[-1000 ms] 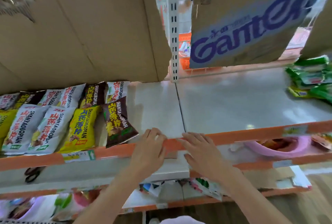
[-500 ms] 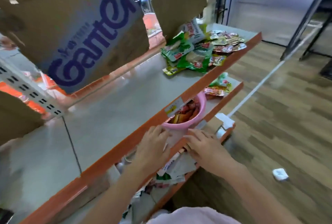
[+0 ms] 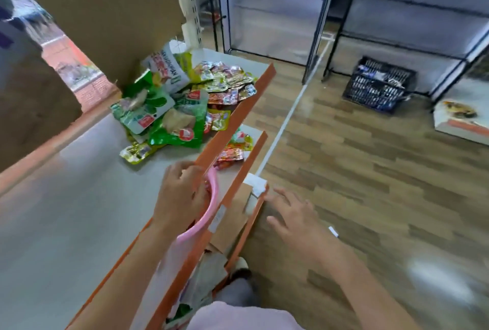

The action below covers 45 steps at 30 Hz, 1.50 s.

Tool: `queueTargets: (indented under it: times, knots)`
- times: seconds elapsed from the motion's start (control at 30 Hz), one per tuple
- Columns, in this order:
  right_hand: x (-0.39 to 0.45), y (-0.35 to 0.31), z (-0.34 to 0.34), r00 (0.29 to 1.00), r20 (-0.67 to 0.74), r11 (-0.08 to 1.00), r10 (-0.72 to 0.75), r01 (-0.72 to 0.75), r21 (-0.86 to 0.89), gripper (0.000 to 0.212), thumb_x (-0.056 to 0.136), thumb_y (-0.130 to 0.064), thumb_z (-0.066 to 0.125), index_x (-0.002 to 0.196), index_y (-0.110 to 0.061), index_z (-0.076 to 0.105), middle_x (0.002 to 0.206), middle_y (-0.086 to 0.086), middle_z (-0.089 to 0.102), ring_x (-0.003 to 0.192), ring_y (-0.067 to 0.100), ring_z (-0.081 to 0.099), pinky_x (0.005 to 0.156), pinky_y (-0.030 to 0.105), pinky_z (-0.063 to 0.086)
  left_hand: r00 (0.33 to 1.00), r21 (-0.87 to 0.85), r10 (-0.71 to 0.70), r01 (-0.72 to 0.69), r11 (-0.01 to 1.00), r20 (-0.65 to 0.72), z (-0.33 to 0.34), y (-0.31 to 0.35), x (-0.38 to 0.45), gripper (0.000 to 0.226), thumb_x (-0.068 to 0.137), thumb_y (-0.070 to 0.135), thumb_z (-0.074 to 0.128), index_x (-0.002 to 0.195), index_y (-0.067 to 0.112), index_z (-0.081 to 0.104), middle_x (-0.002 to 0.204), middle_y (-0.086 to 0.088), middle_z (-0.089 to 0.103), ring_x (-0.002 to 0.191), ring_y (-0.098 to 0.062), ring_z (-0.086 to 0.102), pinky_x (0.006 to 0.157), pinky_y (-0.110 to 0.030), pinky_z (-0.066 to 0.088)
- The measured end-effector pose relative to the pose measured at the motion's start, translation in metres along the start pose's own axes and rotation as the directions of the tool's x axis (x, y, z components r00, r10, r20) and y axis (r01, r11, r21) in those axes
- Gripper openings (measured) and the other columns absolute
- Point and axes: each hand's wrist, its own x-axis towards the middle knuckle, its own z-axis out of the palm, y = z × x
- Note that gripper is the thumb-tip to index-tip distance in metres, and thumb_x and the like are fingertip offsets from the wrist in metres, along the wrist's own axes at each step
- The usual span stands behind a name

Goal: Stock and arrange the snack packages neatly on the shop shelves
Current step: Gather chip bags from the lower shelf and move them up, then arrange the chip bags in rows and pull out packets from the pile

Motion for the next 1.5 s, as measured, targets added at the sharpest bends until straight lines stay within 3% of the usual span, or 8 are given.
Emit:
queueTargets:
  times: [0.2,0.33,0.53,0.7,0.83,1.13,1.33,1.5]
  knots:
    - [0.094,0.000,-0.046,0.998,0.029,0.994,-0.057,0.059,-0.089,0.045,0.093,-0.033,0.046,0.137,-0.030,0.039,0.149,-0.004,0.026,0.133,0.015,0.032,0.098,0.030,0.029,0.967,-0.133,-0.195,0.174,0.976,-0.164,0.001,-0.031,0.093,0.023,0.082,0.007,0.066,0.105,0.005,0.064,0.113,-0.013,0.054,0.111,-0.030,0.047,0.096,-0.041,0.039]
    - [0.152,-0.022,-0.057,0.977,-0.013,0.977,-0.214,0.214,-0.016,0.039,0.090,-0.023,0.056,0.128,-0.016,0.053,0.140,0.008,0.042,0.123,0.027,0.046,0.095,0.040,0.043,0.918,-0.121,-0.293,0.269,0.955,-0.267,-0.006,-0.069,0.133,0.037,0.083,0.010,0.065,0.119,0.003,0.059,0.131,-0.017,0.046,0.125,-0.035,0.040,0.105,-0.042,0.031]
    - [0.213,-0.045,-0.055,0.914,-0.014,0.914,-0.405,0.405,0.040,0.041,0.091,-0.023,0.056,0.130,-0.013,0.051,0.138,0.011,0.043,0.123,0.029,0.045,0.093,0.041,0.044,0.923,0.149,-0.367,0.381,0.913,-0.113,0.011,-0.104,0.146,0.055,0.095,0.047,0.038,0.144,0.023,0.030,0.157,-0.003,0.010,0.144,-0.021,0.000,0.118,-0.040,0.000]
    - [0.276,-0.056,-0.069,0.912,-0.064,0.912,-0.404,0.407,0.047,0.038,0.093,-0.027,0.051,0.128,-0.012,0.051,0.131,0.008,0.048,0.122,0.027,0.043,0.094,0.041,0.040,0.911,0.158,-0.397,0.411,0.898,-0.116,0.014,-0.103,0.142,0.059,0.093,0.059,0.022,0.143,0.029,0.029,0.157,0.005,0.006,0.144,-0.015,-0.004,0.118,-0.044,0.005]
    - [0.338,-0.068,-0.084,0.931,-0.134,0.898,-0.341,0.364,0.247,0.034,0.094,-0.028,0.049,0.124,-0.011,0.053,0.124,0.008,0.050,0.114,0.024,0.045,0.088,0.031,0.035,0.887,0.180,-0.455,0.461,0.869,-0.078,0.011,-0.094,0.142,0.055,0.094,0.056,0.024,0.143,0.031,0.027,0.157,0.010,0.000,0.144,-0.011,-0.011,0.118,-0.044,0.007]
    - [0.446,-0.085,-0.060,0.990,0.130,0.990,-0.063,0.045,0.136,0.080,0.084,-0.065,0.043,0.119,0.006,0.049,0.124,0.023,0.051,0.113,0.036,0.050,0.089,0.044,0.045,0.731,0.106,-0.664,0.681,0.725,-0.157,-0.001,-0.073,0.178,0.036,0.091,0.039,0.050,0.120,0.018,0.048,0.132,-0.004,0.034,0.124,-0.024,0.029,0.104,-0.039,0.030]
    - [0.451,-0.068,-0.059,0.970,0.234,0.916,-0.070,-0.030,0.399,0.045,0.081,-0.050,0.064,0.078,-0.009,0.047,0.081,0.009,0.054,0.071,0.024,0.054,0.060,0.033,0.041,0.710,-0.043,-0.600,0.632,0.774,-0.369,0.001,-0.059,0.239,0.038,0.091,0.031,0.054,0.122,0.011,0.051,0.123,-0.009,0.047,0.117,-0.025,0.040,0.094,-0.032,0.031]
    - [0.447,-0.059,-0.056,0.972,0.161,0.912,-0.169,0.092,0.399,0.038,0.087,-0.046,0.058,0.088,-0.010,0.045,0.087,0.012,0.053,0.090,0.031,0.056,0.064,0.034,0.035,0.528,-0.027,-0.847,0.848,0.530,-0.067,0.008,-0.068,0.301,0.058,0.088,0.057,0.047,0.120,0.009,0.048,0.117,-0.012,0.058,0.111,-0.033,0.053,0.083,-0.035,0.041]
